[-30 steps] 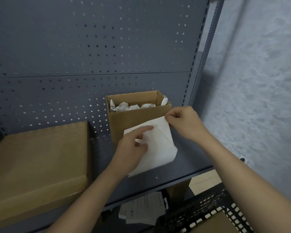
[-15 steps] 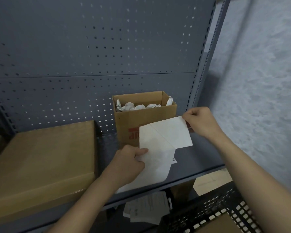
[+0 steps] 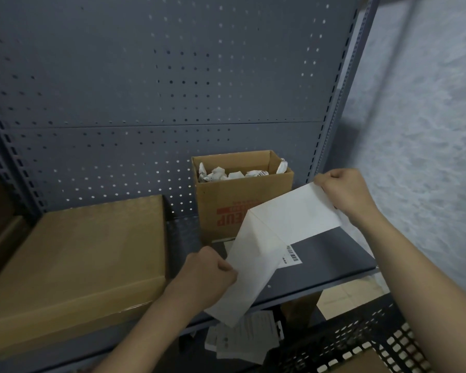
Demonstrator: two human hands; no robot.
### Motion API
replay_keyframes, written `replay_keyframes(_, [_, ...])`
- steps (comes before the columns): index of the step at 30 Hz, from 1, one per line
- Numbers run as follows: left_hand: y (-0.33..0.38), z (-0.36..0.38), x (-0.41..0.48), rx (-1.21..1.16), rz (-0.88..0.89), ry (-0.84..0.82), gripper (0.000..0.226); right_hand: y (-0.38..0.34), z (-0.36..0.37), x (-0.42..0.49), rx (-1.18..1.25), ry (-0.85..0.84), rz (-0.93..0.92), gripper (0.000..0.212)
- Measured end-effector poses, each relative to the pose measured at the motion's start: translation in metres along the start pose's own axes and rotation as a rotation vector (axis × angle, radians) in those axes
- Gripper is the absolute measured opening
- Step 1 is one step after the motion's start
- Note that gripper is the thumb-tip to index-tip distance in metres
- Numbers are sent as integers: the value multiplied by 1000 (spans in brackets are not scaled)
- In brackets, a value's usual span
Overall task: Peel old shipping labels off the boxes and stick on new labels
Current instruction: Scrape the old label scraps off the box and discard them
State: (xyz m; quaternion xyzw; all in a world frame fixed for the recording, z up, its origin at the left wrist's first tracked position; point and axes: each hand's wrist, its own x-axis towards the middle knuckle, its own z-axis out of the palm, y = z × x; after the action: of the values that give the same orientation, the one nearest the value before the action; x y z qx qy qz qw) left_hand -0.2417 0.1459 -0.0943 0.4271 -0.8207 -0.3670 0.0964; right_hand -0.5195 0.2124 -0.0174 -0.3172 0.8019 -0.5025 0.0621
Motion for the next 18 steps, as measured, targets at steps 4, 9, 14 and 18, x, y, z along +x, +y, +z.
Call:
replay_keyframes(4, [-3,3,2,20,-62,-25,31,-4,-6,2,22,38,-7,29])
replay_keyframes(9, [-4,3,3,60,-88,-67,35,-10,-17,8,71,72,-76,33])
replay_keyframes(14, [-7,2,-2,118,-80,-103,41,-20,-22,4,166,69,-174,37])
replay_keyframes(18, [-7,0,-8,162,-82,-151,37,-38,-22,-6,323,63,-261,28])
